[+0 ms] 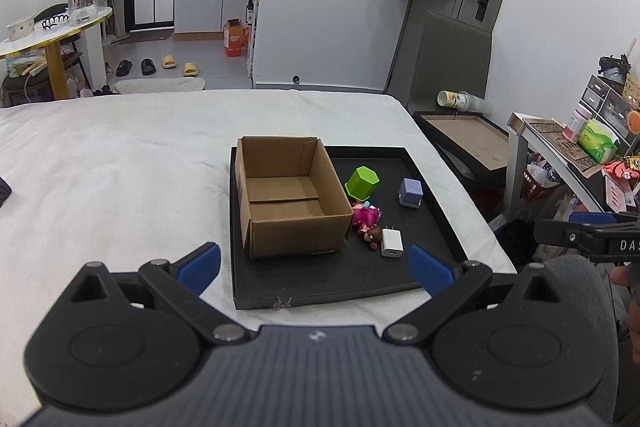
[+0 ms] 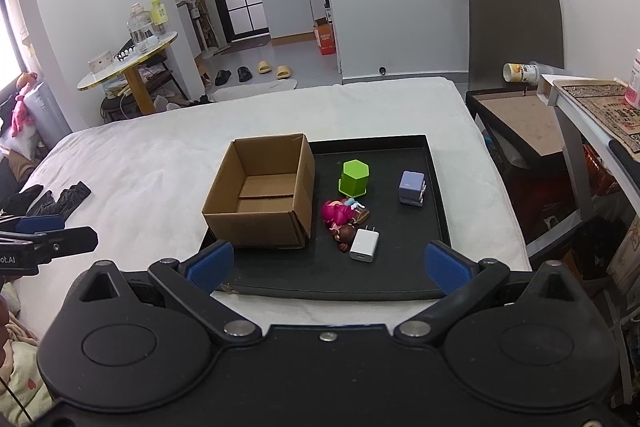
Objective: Organize rigid objects
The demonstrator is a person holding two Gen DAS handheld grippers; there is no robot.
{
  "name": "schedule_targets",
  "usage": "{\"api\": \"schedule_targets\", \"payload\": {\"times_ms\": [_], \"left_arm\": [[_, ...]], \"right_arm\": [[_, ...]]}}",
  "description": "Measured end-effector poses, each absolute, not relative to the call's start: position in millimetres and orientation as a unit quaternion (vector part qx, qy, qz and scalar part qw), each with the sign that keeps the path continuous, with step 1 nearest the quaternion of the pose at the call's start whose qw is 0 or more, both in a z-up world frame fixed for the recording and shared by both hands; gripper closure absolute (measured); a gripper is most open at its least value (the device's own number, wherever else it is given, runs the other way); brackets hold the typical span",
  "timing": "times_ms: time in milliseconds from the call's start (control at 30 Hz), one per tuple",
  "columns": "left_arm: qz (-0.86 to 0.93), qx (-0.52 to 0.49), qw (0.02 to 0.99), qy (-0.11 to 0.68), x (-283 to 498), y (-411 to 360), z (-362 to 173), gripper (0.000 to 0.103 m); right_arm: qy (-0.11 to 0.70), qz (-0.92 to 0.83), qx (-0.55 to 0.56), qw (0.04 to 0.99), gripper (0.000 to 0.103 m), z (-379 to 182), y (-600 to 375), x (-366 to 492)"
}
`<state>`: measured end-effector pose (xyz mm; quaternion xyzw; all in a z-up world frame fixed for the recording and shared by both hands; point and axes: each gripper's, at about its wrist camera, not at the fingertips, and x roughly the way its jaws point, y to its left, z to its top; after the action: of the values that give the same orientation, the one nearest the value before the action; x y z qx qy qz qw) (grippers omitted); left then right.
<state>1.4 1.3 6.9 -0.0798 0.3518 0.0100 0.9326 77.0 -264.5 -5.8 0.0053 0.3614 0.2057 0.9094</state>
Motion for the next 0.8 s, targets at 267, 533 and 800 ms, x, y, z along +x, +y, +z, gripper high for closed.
{"api": "schedule_targets", "payload": {"times_ms": [267,533,800], "left_arm": [[0.002,-0.072,0.936,0.344,16.0,-1.0,6.3,0.003],[0.001,-0.078,0.934,0.347,42.2,2.6,0.9,0.003],[0.0,-0.08,0.926,0.368,71.5,2.5,-11.0,0.003]], "right_arm": [[0.36,0.206,0.01,0.91,0.0,-7.2,-264.7,85.3],[0.357,0.215,0.009,0.909,0.0,-11.9,-261.7,105.6],[0.382,0.218,0.01,0.898,0.0,-27.3,-262.8,135.6]]}}
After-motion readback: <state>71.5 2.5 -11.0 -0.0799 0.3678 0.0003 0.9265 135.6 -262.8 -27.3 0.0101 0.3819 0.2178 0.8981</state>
